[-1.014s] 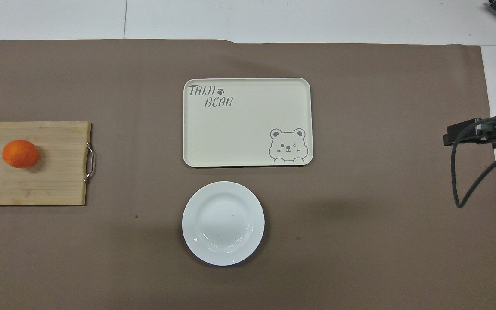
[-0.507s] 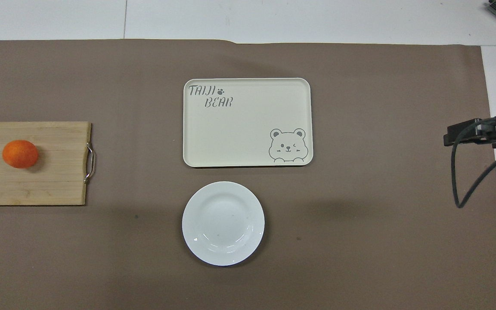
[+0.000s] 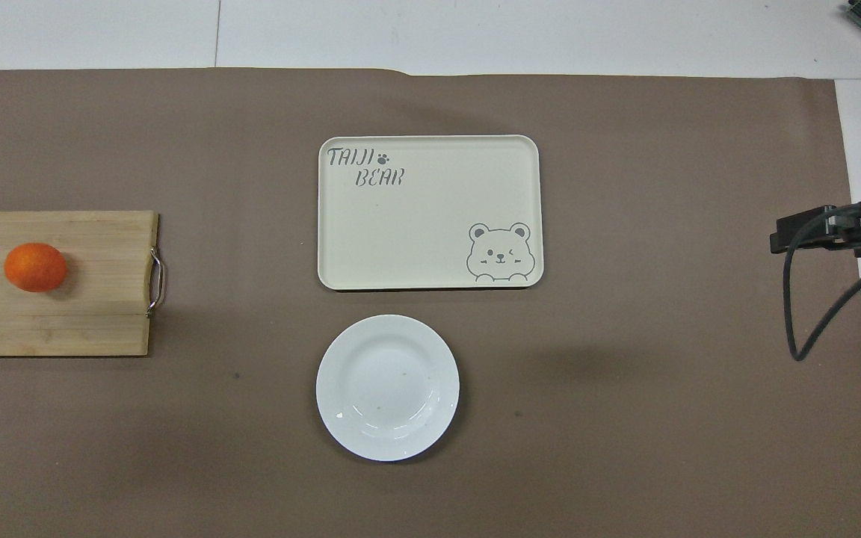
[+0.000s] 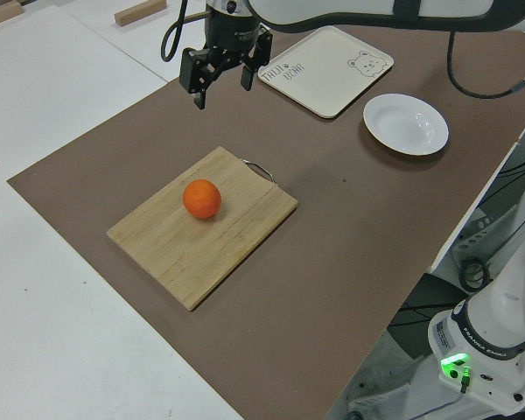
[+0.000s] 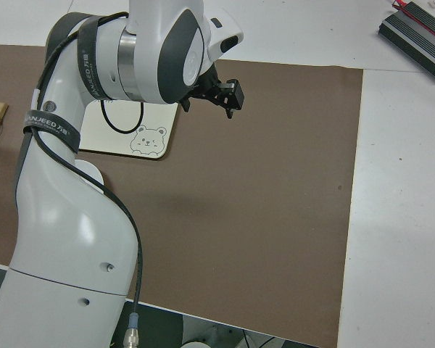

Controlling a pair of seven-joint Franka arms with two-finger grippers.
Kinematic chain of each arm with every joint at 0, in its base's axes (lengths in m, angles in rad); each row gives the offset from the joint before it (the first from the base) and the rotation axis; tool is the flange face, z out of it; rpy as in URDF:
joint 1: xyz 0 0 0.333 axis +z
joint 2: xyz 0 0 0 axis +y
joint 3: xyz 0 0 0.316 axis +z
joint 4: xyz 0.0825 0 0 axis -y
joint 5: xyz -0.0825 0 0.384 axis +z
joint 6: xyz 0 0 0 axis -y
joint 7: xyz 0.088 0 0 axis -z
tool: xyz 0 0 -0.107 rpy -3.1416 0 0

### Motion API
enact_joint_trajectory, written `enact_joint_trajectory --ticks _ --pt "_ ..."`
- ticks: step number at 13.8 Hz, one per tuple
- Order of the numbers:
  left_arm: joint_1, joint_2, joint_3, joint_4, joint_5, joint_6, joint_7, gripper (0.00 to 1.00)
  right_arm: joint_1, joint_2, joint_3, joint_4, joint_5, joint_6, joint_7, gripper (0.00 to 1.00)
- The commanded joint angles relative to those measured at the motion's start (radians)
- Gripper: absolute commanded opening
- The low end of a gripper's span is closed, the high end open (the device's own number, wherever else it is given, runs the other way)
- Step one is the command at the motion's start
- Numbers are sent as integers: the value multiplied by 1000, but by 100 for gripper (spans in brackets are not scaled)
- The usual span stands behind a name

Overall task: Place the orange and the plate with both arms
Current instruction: 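Move the left gripper onto the orange and close around it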

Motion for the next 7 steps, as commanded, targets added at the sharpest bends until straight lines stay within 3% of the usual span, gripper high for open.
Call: enact_joint_trajectory --ticks 1,7 --pt "57 33 -9 -90 -69 105 45 100 -9 -22 11 -26 -9 7 14 100" --pt "78 141 -9 -150 -118 293 74 100 -9 -22 11 -26 -9 7 14 100"
